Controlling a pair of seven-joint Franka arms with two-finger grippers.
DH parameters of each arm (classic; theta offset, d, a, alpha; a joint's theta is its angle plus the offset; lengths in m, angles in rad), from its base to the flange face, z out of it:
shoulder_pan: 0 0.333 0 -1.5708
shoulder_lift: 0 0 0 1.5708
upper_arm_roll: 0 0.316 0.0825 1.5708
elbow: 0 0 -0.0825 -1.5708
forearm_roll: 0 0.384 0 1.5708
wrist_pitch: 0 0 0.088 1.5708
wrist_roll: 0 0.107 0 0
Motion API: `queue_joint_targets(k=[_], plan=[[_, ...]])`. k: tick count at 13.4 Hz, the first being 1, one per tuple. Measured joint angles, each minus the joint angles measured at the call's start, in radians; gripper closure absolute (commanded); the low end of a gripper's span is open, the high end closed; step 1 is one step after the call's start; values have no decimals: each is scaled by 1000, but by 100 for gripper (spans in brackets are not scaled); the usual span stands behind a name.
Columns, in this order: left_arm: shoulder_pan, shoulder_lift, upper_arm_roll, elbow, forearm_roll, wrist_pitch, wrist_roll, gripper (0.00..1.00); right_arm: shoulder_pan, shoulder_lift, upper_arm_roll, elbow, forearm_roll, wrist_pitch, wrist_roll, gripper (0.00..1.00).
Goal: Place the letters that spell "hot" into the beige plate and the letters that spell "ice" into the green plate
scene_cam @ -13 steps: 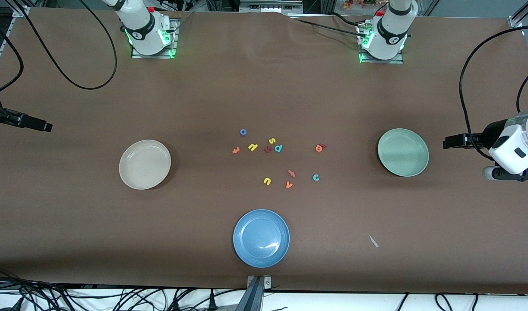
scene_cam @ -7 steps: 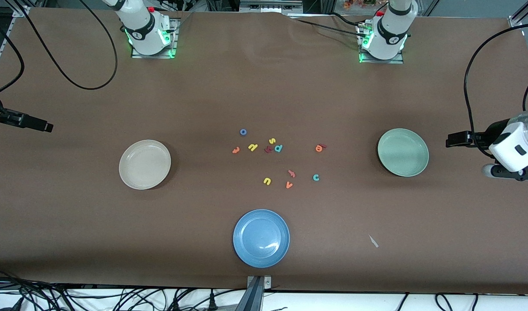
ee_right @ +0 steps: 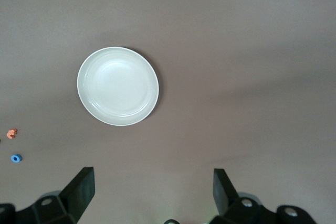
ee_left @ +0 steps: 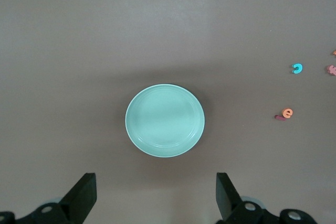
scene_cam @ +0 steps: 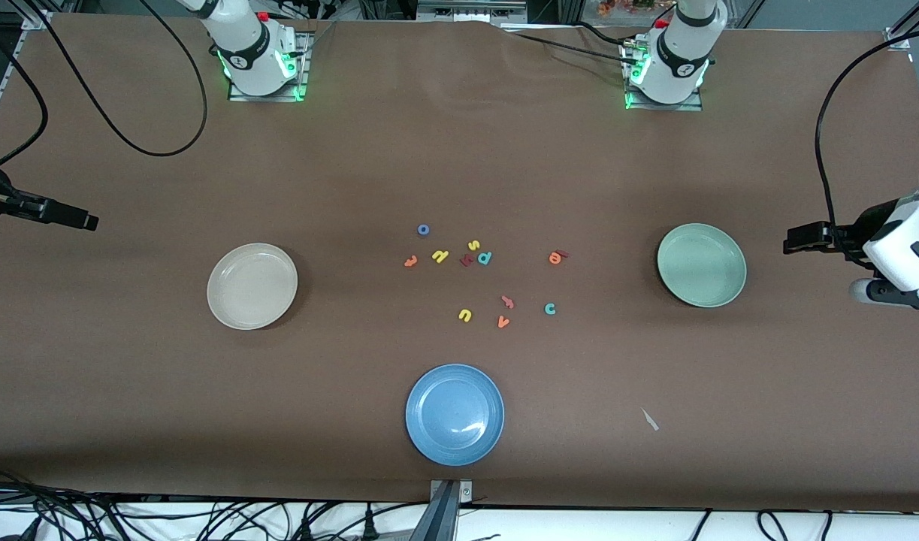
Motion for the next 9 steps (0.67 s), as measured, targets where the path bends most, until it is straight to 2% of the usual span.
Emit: queue_joint_targets(k=[9], plan=[[-1,0,-1,0,0,0,1,0,5,4,-2,32,0,0,1,0]])
